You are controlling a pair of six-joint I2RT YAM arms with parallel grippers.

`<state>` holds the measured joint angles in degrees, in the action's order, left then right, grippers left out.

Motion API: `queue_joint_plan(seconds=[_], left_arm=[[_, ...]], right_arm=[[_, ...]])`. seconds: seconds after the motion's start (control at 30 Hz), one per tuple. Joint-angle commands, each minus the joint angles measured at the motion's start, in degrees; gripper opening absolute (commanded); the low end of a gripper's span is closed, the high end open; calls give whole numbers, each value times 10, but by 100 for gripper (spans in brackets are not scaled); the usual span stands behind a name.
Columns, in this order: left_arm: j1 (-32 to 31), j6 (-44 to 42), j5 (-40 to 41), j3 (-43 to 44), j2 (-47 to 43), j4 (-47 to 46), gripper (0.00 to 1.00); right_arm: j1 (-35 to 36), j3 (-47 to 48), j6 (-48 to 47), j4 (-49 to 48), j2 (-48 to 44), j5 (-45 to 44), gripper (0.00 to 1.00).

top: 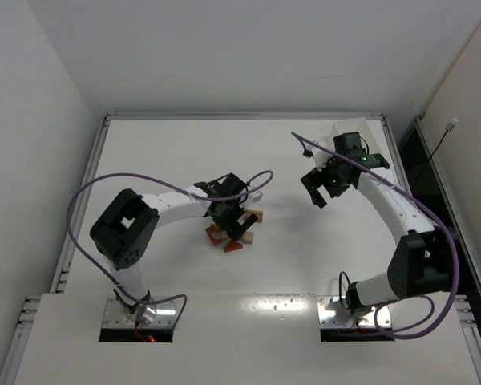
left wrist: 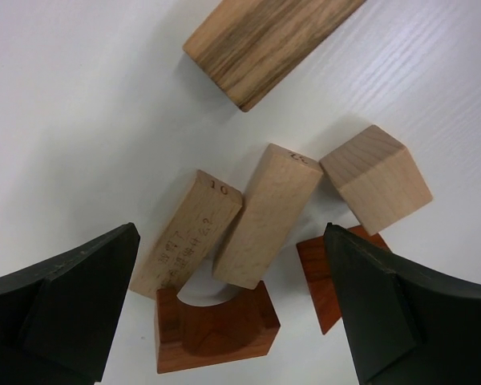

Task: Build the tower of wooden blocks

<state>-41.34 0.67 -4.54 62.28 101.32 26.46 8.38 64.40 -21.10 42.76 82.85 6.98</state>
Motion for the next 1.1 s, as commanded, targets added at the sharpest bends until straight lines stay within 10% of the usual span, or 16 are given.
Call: queue_joint_plan(seconds=[0.0, 0.3, 0.7, 1.07], left_arm=[[6, -3, 35, -2, 6, -16, 100], [6, 2, 36, 4, 29, -16, 85], [6, 25, 65, 14, 23, -5, 0], [18, 141, 195, 50, -56, -12, 0]], right_arm=[[-2, 10, -7, -1, -8, 7, 99], [-2, 15, -7, 4, -2, 8, 99], [-2, 20, -7, 4, 3, 8, 99], [-2, 15, 24, -8, -8, 8, 99]])
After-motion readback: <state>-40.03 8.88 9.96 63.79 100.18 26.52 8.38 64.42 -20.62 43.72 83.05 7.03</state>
